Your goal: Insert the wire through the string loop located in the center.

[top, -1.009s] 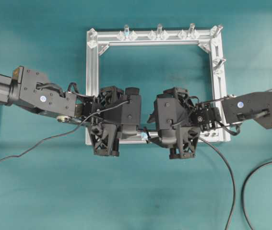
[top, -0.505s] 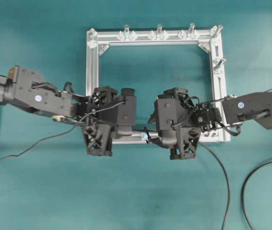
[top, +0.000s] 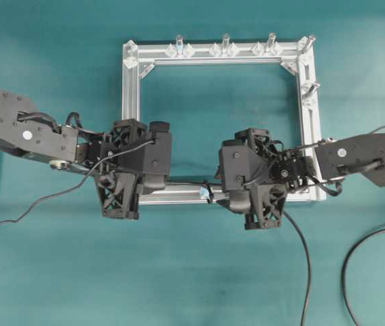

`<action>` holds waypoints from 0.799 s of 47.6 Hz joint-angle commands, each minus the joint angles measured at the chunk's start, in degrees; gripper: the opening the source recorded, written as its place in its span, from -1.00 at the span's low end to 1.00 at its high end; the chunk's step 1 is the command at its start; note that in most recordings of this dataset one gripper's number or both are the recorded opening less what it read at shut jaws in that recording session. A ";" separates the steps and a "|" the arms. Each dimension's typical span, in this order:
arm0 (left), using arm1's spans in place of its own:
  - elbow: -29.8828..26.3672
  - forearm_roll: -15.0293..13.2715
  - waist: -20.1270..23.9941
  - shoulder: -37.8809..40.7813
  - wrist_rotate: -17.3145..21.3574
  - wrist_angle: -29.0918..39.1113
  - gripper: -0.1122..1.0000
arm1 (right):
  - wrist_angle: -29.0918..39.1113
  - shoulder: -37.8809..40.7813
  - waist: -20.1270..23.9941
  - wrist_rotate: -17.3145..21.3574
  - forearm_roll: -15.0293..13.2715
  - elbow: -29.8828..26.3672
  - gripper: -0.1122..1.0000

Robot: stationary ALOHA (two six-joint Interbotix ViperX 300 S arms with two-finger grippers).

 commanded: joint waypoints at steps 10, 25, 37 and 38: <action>0.35 -0.09 -0.79 -1.85 -0.62 0.35 -0.52 | 0.18 -2.29 0.26 0.00 -0.18 -0.44 0.28; 3.52 -0.09 -1.49 -3.69 -3.43 0.35 -0.56 | 1.14 -2.37 0.26 0.00 -0.18 -0.44 0.28; 6.59 -0.09 -2.37 -6.59 -5.36 1.14 -0.56 | 1.14 -2.37 0.35 0.00 -0.18 -0.44 0.28; 6.77 -0.09 -2.37 -6.86 -5.71 1.32 -0.56 | 1.14 -2.37 0.26 0.00 -0.18 -0.44 0.28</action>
